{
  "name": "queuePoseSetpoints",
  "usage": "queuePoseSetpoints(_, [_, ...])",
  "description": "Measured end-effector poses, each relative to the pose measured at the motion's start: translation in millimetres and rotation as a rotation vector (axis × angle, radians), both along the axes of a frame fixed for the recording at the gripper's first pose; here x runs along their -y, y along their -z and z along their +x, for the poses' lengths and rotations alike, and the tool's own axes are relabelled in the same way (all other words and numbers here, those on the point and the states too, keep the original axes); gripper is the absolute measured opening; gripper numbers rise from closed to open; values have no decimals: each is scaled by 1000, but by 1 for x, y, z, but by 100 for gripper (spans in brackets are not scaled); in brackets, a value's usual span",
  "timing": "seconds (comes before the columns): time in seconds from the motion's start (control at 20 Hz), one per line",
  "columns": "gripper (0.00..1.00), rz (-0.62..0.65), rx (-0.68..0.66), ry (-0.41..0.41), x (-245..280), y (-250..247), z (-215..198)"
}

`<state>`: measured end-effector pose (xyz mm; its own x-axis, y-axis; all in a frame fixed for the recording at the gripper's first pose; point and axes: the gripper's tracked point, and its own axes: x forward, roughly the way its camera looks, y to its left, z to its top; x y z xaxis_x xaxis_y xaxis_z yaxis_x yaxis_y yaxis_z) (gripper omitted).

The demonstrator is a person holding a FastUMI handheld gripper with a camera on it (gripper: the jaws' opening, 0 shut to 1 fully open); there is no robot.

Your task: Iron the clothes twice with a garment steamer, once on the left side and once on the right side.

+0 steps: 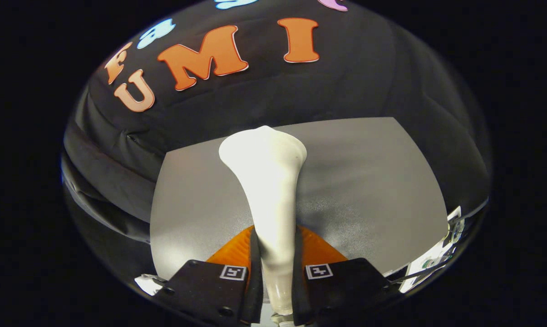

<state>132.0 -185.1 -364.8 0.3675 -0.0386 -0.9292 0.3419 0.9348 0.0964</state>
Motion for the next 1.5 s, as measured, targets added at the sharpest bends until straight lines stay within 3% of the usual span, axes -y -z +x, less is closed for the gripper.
queuePoseSetpoints(0.15, [34,-49,61,14,7,-9,0])
queuePoseSetpoints(0.2, [29,-70,69,10,7,-12,-1])
queuePoseSetpoints(0.4, [29,-136,111,-48,-6,-21,0])
queuePoseSetpoints(0.8, [29,-244,183,-56,-24,-59,-21])
queuePoseSetpoints(1.1, [29,-284,278,-141,-98,-84,-32])
queuePoseSetpoints(1.5, [29,-314,498,-214,-224,-169,-47])
